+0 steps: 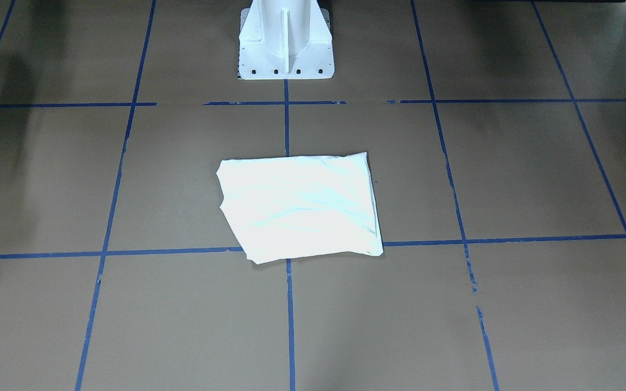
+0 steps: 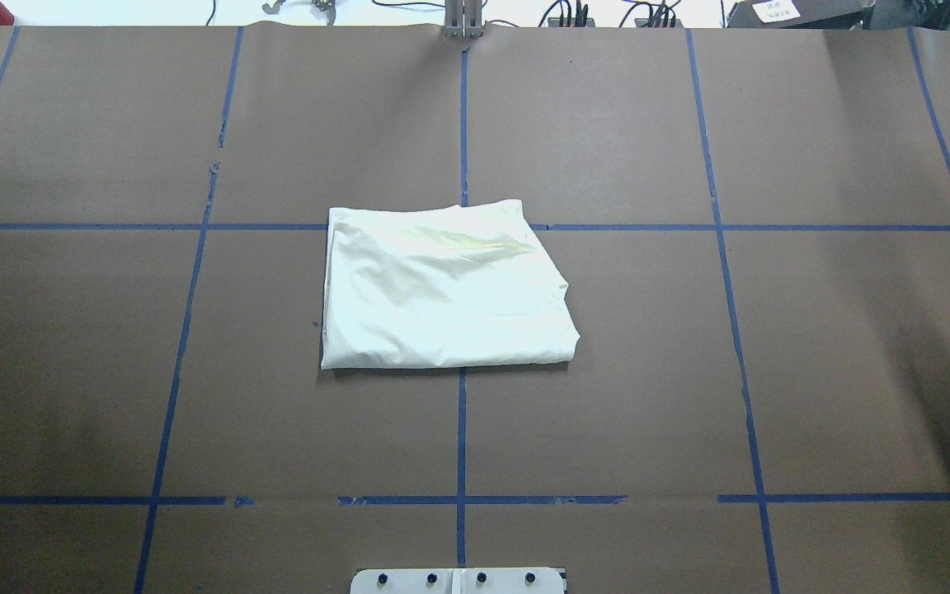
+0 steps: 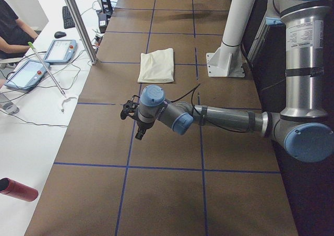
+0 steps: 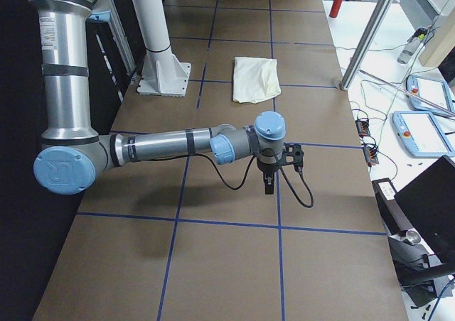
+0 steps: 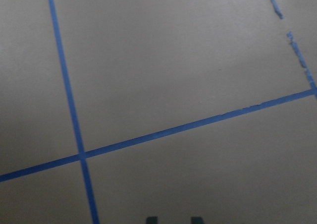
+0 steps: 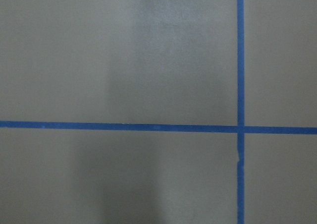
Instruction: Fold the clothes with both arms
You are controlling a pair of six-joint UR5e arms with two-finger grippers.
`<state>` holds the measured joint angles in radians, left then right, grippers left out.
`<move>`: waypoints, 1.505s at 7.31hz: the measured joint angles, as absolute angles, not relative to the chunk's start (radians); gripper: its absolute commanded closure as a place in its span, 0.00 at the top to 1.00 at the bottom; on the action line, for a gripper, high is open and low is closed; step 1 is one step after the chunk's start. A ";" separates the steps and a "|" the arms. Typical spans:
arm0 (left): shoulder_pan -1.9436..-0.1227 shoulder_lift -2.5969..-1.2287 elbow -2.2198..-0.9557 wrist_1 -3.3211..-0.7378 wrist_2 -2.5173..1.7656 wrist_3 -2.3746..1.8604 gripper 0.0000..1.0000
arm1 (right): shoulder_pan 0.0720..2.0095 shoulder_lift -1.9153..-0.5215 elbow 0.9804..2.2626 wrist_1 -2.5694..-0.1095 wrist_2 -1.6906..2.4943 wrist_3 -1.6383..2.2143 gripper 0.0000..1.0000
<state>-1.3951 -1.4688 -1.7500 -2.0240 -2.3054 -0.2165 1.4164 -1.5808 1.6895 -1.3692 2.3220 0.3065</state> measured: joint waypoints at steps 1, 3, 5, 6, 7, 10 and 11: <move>-1.401 -1.464 -1.742 -2.018 -2.308 -0.207 1.00 | 1.444 -1.601 1.675 -1.368 2.331 0.249 1.00; -1.430 -1.458 -1.710 -2.009 -2.326 -0.203 1.00 | 1.465 -1.635 1.672 -1.367 2.336 0.209 1.00; -1.501 -1.463 -1.697 -1.919 -2.384 -0.158 1.00 | 1.468 -1.640 1.665 -1.369 2.336 0.198 1.00; -1.520 -1.474 -1.691 -1.836 -2.394 -0.098 1.00 | 1.471 -1.640 1.658 -1.378 2.337 0.178 1.00; -1.529 -1.491 -1.691 -1.746 -2.396 -0.057 1.00 | 1.477 -1.638 1.654 -1.412 2.337 0.134 1.00; -1.532 -1.470 -1.683 -1.667 -2.392 -0.032 1.00 | 1.484 -1.632 1.663 -1.498 2.336 0.037 1.00; -1.529 -1.467 -1.683 -1.667 -2.392 -0.033 1.00 | 1.485 -1.632 1.664 -1.501 2.334 0.033 1.00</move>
<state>-1.5293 -1.4672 -1.6827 -1.6668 -2.3917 -0.0333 1.4847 -1.6321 1.6638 -1.5014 2.3341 0.0329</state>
